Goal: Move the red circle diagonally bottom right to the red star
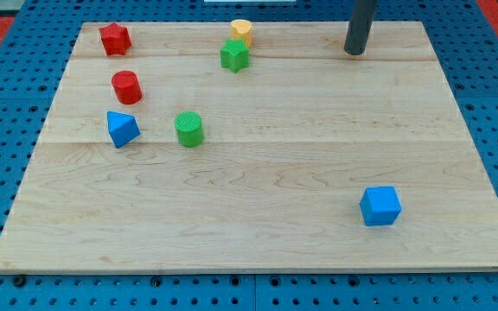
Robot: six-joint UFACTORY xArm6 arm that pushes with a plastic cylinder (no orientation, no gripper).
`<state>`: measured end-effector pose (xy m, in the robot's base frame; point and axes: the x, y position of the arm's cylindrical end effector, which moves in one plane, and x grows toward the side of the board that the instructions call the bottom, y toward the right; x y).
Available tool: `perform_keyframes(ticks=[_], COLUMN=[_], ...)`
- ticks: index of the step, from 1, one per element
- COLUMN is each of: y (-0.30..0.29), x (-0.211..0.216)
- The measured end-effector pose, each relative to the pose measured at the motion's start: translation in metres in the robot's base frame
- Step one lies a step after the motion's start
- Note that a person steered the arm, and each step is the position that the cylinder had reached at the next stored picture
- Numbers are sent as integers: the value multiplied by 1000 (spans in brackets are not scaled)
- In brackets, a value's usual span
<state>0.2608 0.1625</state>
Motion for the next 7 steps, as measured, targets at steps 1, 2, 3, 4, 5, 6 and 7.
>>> perform_keyframes(ticks=[1,2,3,4,5,6,7], y=[-22,-23,-23,-24,-24,-24,-29], x=[19,21,23,23,23,23,27])
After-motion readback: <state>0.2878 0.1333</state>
